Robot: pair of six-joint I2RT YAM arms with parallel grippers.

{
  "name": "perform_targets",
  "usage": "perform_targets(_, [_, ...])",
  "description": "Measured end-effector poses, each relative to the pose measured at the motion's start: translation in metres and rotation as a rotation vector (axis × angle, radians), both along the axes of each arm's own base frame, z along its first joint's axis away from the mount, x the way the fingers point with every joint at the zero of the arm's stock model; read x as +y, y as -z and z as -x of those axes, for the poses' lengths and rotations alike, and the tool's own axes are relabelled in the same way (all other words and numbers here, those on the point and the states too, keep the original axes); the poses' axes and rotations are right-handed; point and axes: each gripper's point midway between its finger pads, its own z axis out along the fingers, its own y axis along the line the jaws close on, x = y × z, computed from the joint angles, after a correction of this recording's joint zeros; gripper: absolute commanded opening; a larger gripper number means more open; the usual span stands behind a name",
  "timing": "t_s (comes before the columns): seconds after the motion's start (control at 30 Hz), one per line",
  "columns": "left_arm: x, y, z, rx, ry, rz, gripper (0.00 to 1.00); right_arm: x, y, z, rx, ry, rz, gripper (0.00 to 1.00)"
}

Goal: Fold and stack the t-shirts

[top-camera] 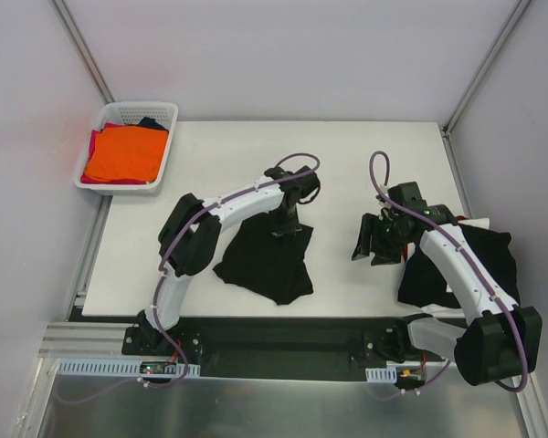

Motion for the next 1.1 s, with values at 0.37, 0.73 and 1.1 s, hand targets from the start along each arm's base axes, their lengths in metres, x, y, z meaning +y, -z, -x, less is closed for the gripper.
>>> perform_targets(0.37, [0.037, 0.008, -0.04, 0.029, -0.054, -0.001, 0.0, 0.001, 0.005, 0.0, 0.033, 0.012, 0.004, 0.61])
perform_targets(0.73, [0.079, 0.021, -0.056, 0.05, -0.105, -0.024, 0.0, 0.003, 0.009, -0.005, 0.053, 0.035, 0.001, 0.61])
perform_targets(1.1, [0.087, 0.0, -0.036, 0.016, -0.067, -0.003, 0.02, 0.005, 0.009, -0.009, 0.044, 0.054, -0.009, 0.61])
